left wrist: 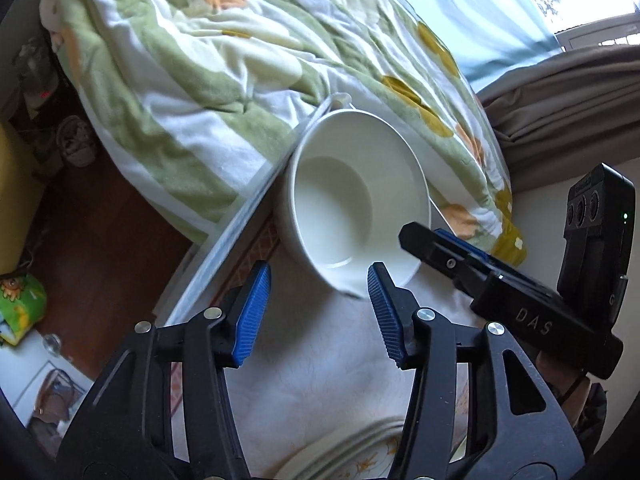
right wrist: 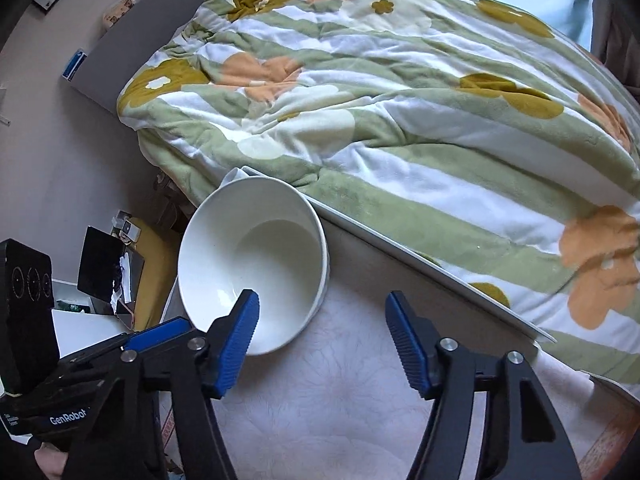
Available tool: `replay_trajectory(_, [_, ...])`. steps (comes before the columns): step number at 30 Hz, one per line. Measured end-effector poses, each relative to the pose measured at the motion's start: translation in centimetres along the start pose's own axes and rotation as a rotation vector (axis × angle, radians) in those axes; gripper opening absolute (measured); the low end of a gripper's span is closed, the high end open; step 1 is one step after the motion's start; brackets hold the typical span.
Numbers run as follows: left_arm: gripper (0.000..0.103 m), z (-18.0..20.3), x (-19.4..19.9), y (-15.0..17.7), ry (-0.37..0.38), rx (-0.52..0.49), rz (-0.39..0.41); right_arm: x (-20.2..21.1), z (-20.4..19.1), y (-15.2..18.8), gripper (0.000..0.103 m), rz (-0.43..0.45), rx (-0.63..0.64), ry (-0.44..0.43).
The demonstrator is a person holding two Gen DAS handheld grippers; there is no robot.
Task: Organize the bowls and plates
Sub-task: 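Grasp the rim of the small white bowl with both grippers, then carry the small white bowl and lower it into the cream bowl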
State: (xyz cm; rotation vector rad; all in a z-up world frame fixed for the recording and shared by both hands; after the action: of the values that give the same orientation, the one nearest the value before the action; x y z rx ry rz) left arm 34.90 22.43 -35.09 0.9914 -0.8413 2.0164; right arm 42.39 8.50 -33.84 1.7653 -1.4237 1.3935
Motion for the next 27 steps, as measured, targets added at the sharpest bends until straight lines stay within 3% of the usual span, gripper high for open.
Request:
replay_trajectory(2, [0.044, -0.5, -0.5, -0.7, -0.004, 0.002, 0.002, -0.9, -0.1, -0.4, 0.058, -0.011, -0.003, 0.0])
replay_trajectory(5, [0.02, -1.1, -1.1, -1.3, -0.017, 0.005, -0.001, -1.6, -0.3, -0.7, 0.056, -0.013, -0.007, -0.008])
replay_trajectory(6, [0.02, -1.1, -1.2, -1.4, -0.018, 0.003, -0.005, -1.7, -0.3, -0.7, 0.052, -0.014, -0.007, -0.012])
replay_trajectory(8, [0.02, -1.2, -1.4, -1.6, -0.025, -0.004, -0.001, -2.1, -0.3, -0.9, 0.034, -0.017, -0.01, -0.019])
replay_trajectory(10, [0.02, -1.2, -1.3, -1.5, -0.035, -0.014, 0.006, -2.2, -0.1, -1.2, 0.032, -0.007, -0.018, -0.002])
replay_trajectory(14, [0.02, -1.0, -1.2, -1.6, -0.053, -0.037, 0.014, -2.2, 0.5, -1.2, 0.015, 0.007, -0.041, -0.004])
replay_trajectory(27, [0.018, -0.1, -0.4, -1.4, -0.136, -0.147, 0.036, -1.6, -0.2, -0.6, 0.012, 0.04, -0.005, -0.017])
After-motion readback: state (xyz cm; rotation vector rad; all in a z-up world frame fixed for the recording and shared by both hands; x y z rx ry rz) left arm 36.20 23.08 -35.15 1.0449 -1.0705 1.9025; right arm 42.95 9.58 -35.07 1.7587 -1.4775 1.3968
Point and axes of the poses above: each gripper's, at about its wrist camera, not at the fingertips, and x roughly against the way its jaws point, z to its right, y to its underside, the point moved 6 cm from there along -x, roughly the way its jaws point, and after that the axes turned 10 degrees about -x, right-handed, at the moved point
